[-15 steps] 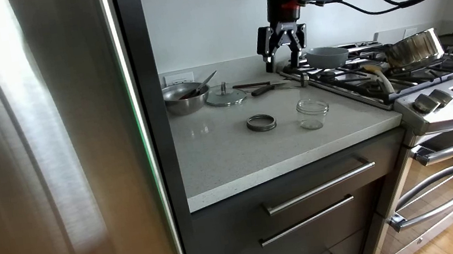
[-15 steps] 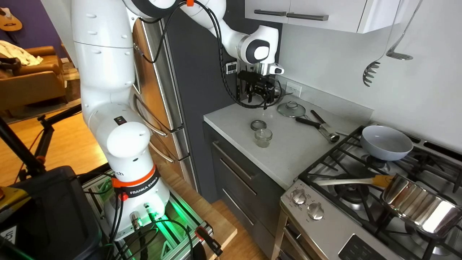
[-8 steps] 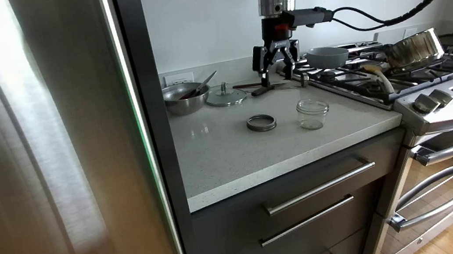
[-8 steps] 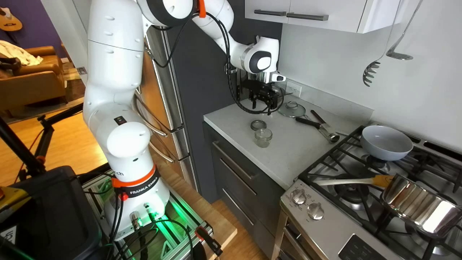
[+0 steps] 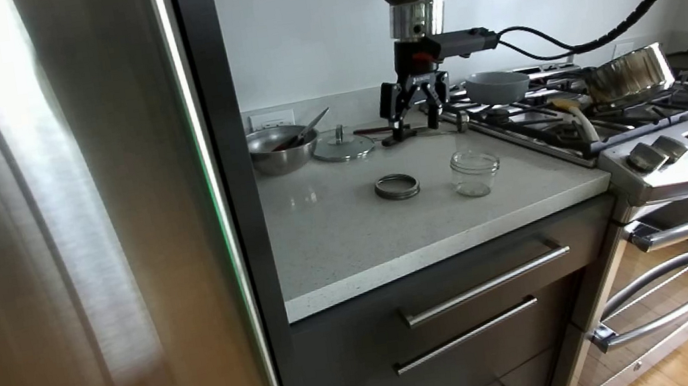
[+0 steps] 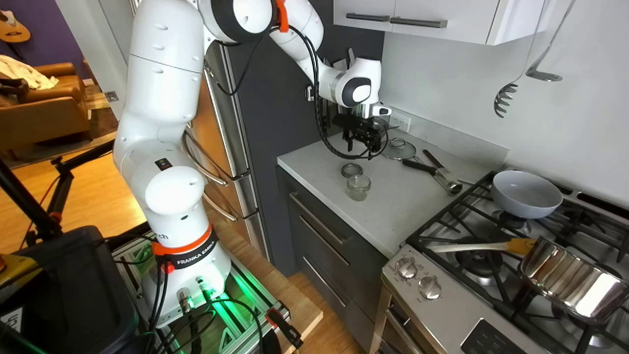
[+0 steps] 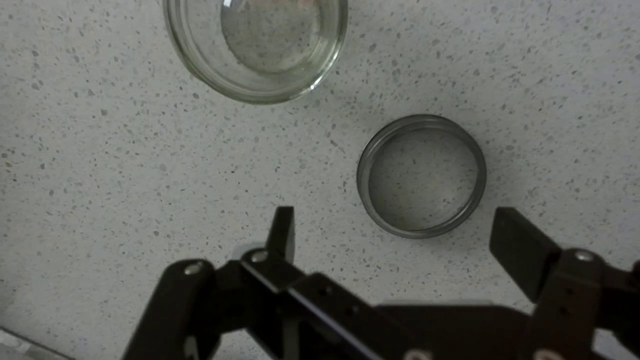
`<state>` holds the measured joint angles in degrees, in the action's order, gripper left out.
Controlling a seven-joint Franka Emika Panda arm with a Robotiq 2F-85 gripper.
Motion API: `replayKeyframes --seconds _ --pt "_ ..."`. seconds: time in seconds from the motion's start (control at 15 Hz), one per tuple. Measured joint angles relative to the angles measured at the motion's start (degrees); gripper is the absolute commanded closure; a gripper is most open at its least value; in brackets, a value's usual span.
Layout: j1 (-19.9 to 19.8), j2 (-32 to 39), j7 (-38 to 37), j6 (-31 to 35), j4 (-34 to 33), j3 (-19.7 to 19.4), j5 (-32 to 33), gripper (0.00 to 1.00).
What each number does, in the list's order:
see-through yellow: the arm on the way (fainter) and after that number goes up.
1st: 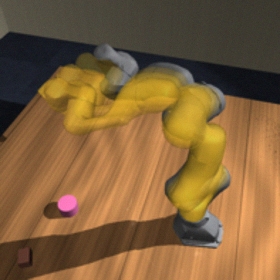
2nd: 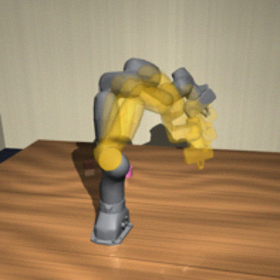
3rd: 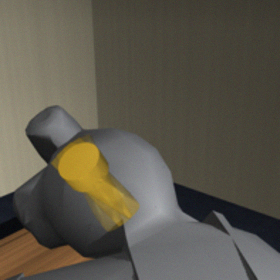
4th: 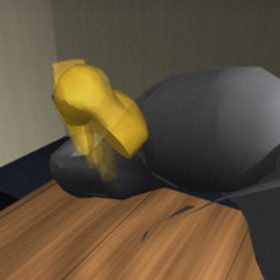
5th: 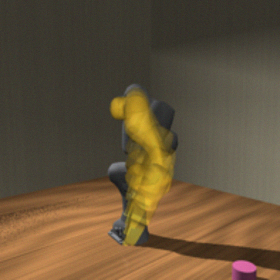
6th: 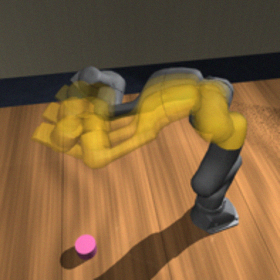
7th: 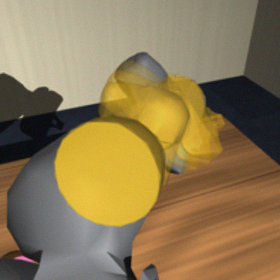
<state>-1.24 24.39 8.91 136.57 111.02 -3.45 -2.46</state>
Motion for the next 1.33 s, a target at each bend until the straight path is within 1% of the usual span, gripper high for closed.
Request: replayKeyframes --seconds 0.8,1.13,1.33 --pt "0.00 0.05 -0.03 0.00 -0.14 0.21 0.00 0.00" --pt "0.03 2.42 -0.03 0.01 -1.65 1.15 0.00 0.00" --pt "0.02 4.54 0.00 3.10 -2.31 1.19 0.46 0.00"
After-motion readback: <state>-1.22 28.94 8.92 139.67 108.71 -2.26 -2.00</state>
